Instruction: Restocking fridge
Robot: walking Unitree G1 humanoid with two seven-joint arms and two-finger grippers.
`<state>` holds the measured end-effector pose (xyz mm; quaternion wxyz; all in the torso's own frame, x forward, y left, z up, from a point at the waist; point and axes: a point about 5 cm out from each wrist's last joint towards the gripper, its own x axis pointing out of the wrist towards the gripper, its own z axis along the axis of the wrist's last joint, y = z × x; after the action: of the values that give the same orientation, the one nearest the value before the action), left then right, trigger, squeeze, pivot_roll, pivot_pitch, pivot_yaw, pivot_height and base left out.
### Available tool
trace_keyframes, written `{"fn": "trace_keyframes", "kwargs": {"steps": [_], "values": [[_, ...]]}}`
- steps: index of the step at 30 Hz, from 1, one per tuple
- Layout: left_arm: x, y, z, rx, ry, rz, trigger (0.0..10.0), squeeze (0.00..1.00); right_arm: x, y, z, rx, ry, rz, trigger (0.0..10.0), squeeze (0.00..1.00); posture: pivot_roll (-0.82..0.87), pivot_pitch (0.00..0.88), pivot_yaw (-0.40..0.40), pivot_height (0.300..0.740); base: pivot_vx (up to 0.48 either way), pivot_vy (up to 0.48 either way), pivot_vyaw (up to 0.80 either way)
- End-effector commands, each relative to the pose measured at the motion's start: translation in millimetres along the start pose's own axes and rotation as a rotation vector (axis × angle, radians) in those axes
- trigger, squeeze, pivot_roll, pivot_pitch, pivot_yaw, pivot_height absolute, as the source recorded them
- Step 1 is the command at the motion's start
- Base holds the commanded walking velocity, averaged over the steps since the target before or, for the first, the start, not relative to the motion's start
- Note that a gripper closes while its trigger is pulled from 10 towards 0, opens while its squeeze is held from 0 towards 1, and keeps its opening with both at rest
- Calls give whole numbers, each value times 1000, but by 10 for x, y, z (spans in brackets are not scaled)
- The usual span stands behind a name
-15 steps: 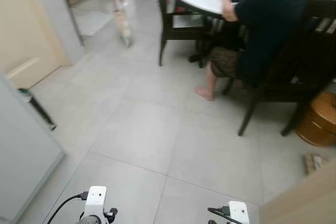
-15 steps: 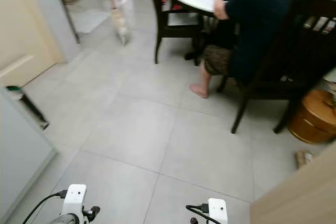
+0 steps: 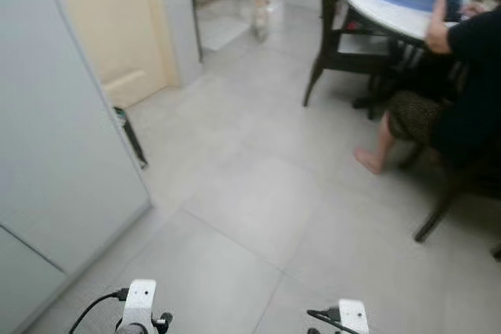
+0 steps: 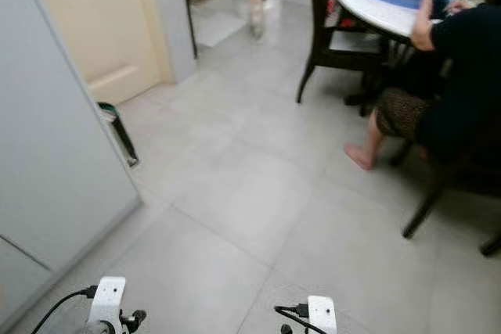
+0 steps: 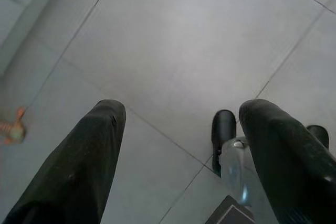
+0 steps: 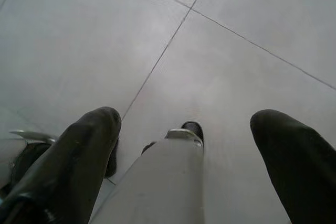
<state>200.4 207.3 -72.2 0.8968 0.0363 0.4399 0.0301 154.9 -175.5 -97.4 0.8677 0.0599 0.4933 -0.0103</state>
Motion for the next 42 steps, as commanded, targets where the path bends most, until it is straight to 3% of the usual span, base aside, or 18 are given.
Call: {"fn": "trace_keyframes", "kwargs": {"steps": [1,14,23,42], "values": [[15,-142,-14,50,86,-106,10000,0,-5,-370,558,39,-56,-159,10000,0,-88,0,-24,722,0,0,800],[19,-142,-3,26,89,-89,10000,0,-5,-376,575,45,-55,-162,10000,0,-76,0,-32,722,0,0,777],[18,-143,-17,17,106,-85,10000,0,-6,-377,576,69,-65,-165,10000,0,-73,0,-32,722,0,0,0],[18,-139,-22,24,119,-84,10000,0,-5,-371,586,54,-68,-152,10000,0,-74,0,-31,722,0,296,0]]}}
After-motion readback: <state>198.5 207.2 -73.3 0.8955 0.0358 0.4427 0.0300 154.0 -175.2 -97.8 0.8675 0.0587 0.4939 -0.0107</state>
